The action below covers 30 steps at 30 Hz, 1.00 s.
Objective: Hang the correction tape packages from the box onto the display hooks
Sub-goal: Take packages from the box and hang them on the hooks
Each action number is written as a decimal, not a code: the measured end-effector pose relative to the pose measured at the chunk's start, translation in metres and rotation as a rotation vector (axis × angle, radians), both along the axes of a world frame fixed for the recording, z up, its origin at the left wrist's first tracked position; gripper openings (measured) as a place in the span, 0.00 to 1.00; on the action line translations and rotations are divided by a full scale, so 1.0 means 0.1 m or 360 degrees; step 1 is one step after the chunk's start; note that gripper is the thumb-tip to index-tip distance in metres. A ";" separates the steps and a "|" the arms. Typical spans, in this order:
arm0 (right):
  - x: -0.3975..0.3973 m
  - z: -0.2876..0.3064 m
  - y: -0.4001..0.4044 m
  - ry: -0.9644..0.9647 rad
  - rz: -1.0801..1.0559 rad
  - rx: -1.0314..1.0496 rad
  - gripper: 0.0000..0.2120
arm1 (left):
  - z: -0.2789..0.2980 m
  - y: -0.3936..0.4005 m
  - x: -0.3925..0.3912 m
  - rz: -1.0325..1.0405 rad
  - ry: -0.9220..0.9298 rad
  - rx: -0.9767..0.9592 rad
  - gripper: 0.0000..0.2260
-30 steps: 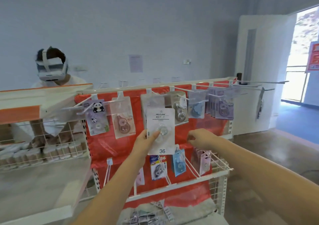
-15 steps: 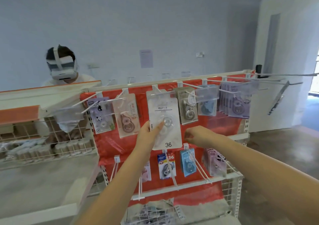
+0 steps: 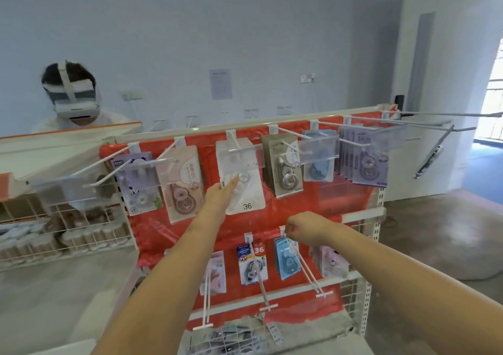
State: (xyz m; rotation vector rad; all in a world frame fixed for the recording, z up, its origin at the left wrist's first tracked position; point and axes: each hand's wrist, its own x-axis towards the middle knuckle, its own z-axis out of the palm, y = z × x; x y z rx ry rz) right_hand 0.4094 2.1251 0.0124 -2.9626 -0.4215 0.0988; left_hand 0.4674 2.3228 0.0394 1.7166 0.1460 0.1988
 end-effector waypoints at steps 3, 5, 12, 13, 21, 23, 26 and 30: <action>0.09 -0.08 -0.09 0.0043 -0.0030 -0.0002 0.15 | -0.06 -0.03 0.14 0.0020 0.0050 -0.0069 0.25; 0.15 -0.12 -0.12 0.0062 -0.0039 0.0023 0.15 | -0.14 -0.04 0.20 0.0028 0.0085 -0.0088 0.27; 0.09 -0.17 -0.05 0.0141 -0.0058 0.0028 0.15 | -0.43 0.13 -0.06 -0.0120 0.0119 0.0170 0.11; 0.07 -0.16 -0.03 0.0138 -0.0070 0.0027 0.15 | -0.47 0.18 -0.13 -0.0145 0.0139 0.0270 0.12; -0.49 0.12 0.38 -0.0027 -0.0086 0.0001 0.16 | -0.53 0.74 -0.90 -0.0299 0.0127 0.1203 0.13; -0.70 0.20 0.53 -0.0106 -0.0099 0.0054 0.15 | -0.44 0.90 -1.13 -0.0310 0.0058 0.1415 0.13; -1.05 0.29 0.80 -0.0217 -0.0115 0.0130 0.15 | -0.29 1.14 -1.48 -0.0295 -0.0051 0.1651 0.12; -1.45 0.32 1.19 -0.0337 -0.0155 0.0225 0.14 | -0.20 1.44 -1.94 -0.0151 -0.0240 0.1782 0.11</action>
